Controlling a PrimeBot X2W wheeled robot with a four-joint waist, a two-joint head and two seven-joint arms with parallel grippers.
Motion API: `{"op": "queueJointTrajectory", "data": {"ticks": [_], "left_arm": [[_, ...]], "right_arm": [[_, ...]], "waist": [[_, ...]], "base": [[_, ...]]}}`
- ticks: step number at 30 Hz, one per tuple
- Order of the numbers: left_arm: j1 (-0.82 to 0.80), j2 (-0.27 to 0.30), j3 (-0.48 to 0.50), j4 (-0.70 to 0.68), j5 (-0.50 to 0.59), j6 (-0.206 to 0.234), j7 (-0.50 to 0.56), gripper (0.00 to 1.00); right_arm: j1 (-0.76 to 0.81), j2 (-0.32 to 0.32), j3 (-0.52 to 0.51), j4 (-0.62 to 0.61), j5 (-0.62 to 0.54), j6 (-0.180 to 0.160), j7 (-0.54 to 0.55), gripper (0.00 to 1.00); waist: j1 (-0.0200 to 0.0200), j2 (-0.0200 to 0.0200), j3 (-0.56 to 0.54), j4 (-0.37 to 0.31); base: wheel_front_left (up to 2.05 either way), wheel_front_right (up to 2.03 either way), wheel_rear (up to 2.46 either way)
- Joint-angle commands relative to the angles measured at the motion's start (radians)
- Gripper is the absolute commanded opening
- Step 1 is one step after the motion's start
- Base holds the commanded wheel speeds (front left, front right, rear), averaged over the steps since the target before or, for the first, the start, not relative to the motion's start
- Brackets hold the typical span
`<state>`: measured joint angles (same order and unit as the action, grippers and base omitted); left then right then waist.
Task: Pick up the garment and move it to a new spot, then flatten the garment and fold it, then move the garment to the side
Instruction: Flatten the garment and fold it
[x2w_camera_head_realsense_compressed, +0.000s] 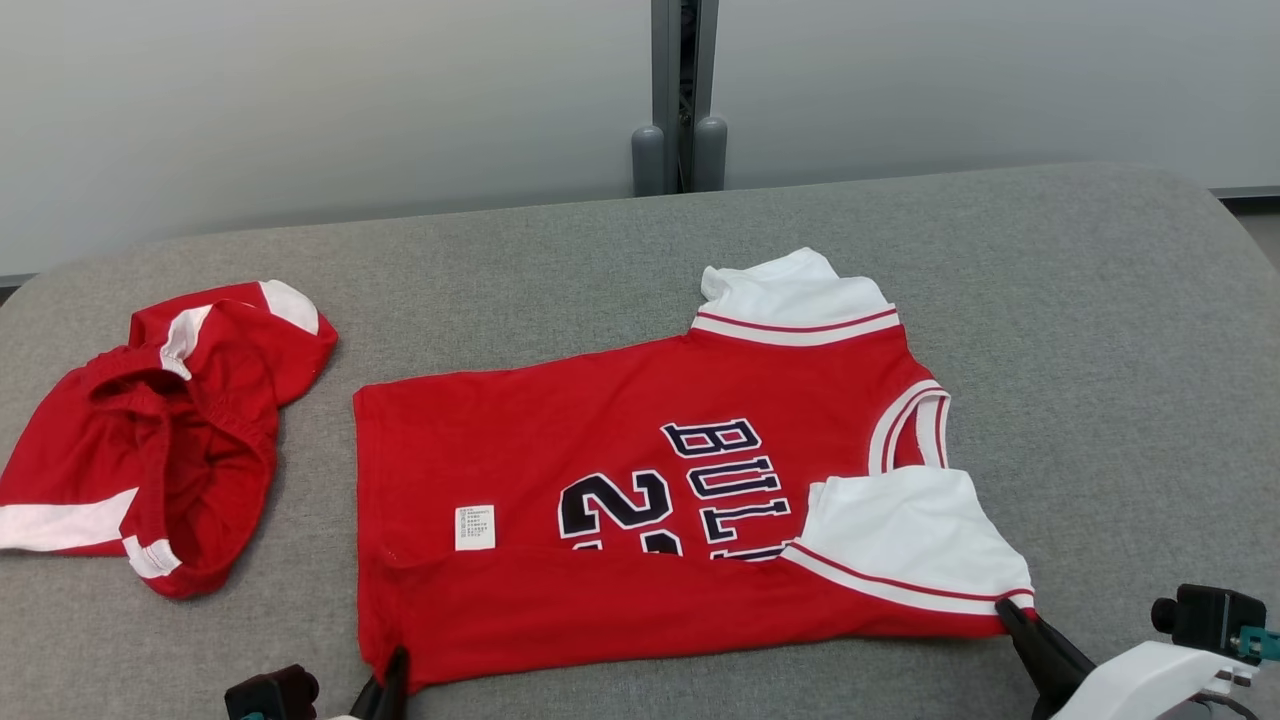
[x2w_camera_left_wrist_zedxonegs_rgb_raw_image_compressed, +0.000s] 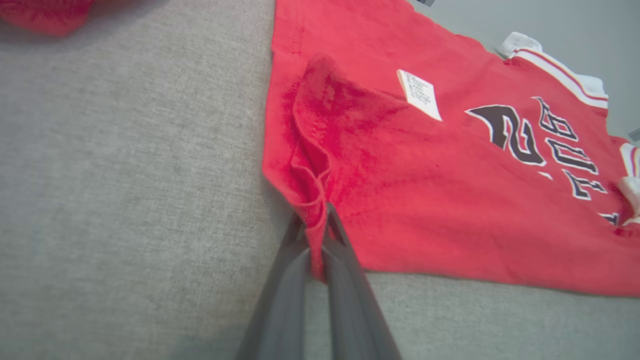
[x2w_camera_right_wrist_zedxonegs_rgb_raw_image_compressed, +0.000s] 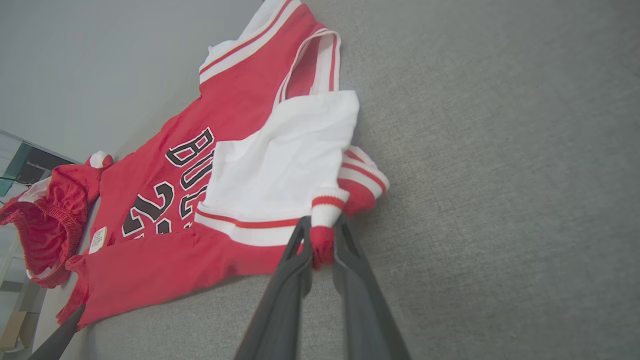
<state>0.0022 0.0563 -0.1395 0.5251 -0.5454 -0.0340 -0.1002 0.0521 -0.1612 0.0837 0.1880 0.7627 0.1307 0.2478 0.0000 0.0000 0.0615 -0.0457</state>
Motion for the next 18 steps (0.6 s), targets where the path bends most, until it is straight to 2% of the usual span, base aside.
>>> {"op": "queueJointTrajectory", "data": {"ticks": [1,2,3,12,18], "left_arm": [[0.001,0.015,0.006,-0.009,0.006,0.013,-0.003,0.32],[-0.001,0.02,0.007,-0.014,0.011,0.02,-0.005,0.9],[-0.003,0.024,0.01,-0.017,0.012,0.026,-0.008,1.0],[0.002,0.053,0.031,-0.051,0.016,0.06,-0.022,1.0],[-0.036,0.079,0.035,-0.11,0.038,0.071,-0.045,1.0]], "right_arm": [[0.01,0.0,-0.009,-0.002,-0.009,0.001,0.008,0.26],[0.01,0.004,-0.013,-0.003,-0.013,0.001,0.007,1.0],[0.01,0.007,-0.017,-0.004,-0.016,0.001,0.009,1.0],[0.003,0.01,-0.091,-0.029,-0.056,0.001,-0.009,1.0],[-0.057,0.006,-0.129,-0.056,-0.103,0.001,-0.043,1.0]], "waist": [[0.0,0.0,0.0,0.001],[0.0,0.0,0.0,0.001],[0.0,0.0,-0.001,0.001],[0.0,0.0,-0.017,-0.002],[0.0,0.0,-0.01,-0.004]], "base": [[0.0,0.0,0.0],[0.0,0.0,0.0],[0.0,0.0,0.0],[0.0,0.0,0.0],[0.0,0.0,0.0]]}}
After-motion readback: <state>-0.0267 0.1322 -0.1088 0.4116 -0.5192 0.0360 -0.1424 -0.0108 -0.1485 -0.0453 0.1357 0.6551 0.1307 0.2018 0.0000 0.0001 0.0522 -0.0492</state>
